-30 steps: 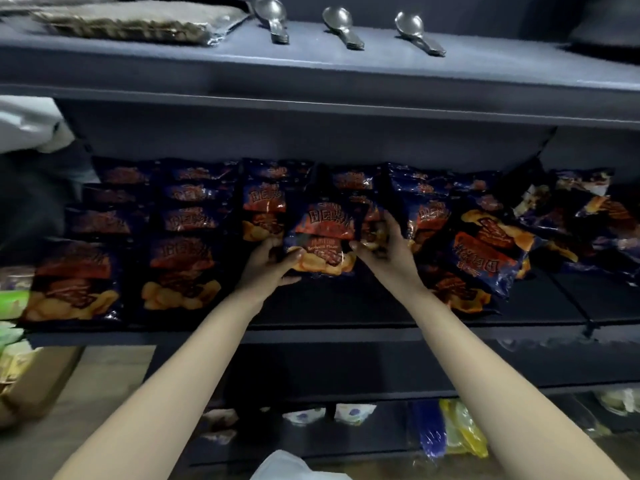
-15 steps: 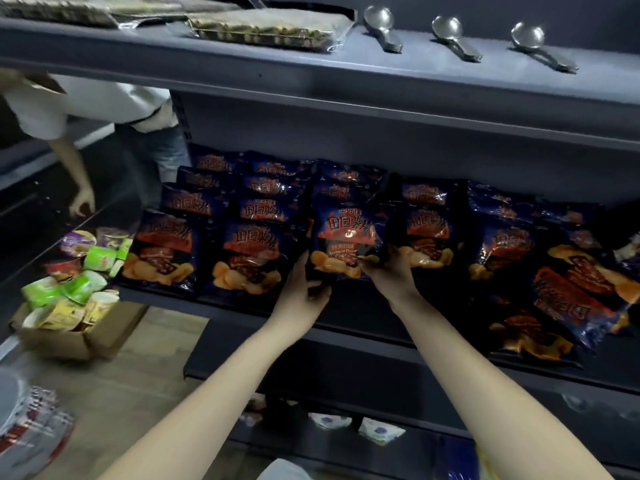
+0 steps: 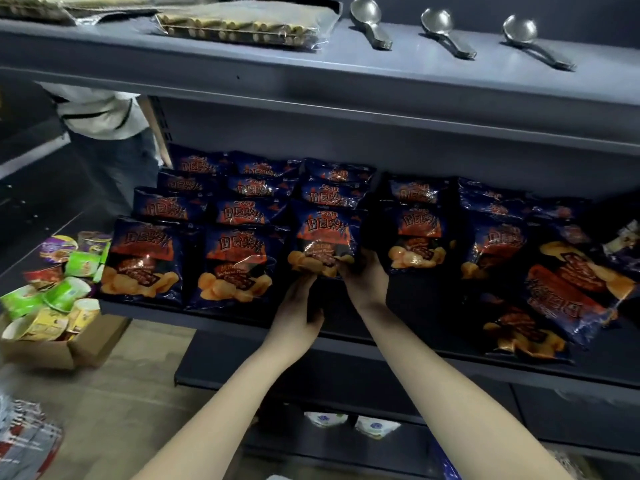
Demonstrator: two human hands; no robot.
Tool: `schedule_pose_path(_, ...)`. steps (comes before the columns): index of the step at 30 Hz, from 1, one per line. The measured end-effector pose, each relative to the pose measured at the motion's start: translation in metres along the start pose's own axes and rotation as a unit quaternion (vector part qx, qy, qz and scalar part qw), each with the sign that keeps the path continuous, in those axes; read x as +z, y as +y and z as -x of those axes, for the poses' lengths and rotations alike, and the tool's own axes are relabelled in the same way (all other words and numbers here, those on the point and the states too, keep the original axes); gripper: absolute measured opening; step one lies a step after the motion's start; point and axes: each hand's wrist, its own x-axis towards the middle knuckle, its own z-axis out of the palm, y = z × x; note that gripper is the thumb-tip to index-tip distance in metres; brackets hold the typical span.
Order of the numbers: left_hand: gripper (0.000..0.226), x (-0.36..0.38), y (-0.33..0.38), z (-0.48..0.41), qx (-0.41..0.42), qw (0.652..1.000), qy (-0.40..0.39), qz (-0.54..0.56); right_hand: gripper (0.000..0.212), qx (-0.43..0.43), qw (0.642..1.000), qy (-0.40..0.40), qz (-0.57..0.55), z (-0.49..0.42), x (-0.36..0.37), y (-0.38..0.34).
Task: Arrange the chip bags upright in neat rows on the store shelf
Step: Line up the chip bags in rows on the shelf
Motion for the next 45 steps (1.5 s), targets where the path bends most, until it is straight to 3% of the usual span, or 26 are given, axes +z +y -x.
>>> schedule_pose_path(12, 0.05, 0.002, 0.001, 0.003, 0.028, 0.998, -0.001, -0.052, 0.055, -0.005, 1.0, 0.01, -0.02, 0.003, -0.002, 0.007)
schedule_pose_path(23, 0.039, 0.0, -0.004, 0.002, 0.056, 0.992, -0.086, -0.076, 0.035, -0.051, 0.989, 0.093, -0.101, 0.012, 0.004, 0.018)
schedule_pose_path(35, 0.039, -0.004, -0.005, 0.004, 0.153, 0.97, -0.154, -0.107, 0.024, 0.011, 0.975, 0.174, -0.141, 0.014, 0.001, 0.012)
schedule_pose_path(45, 0.036, 0.001, -0.012, 0.003, 0.193, 0.958, -0.151, -0.147, 0.022, 0.05, 0.964, 0.187, -0.18, 0.019, -0.004, 0.008)
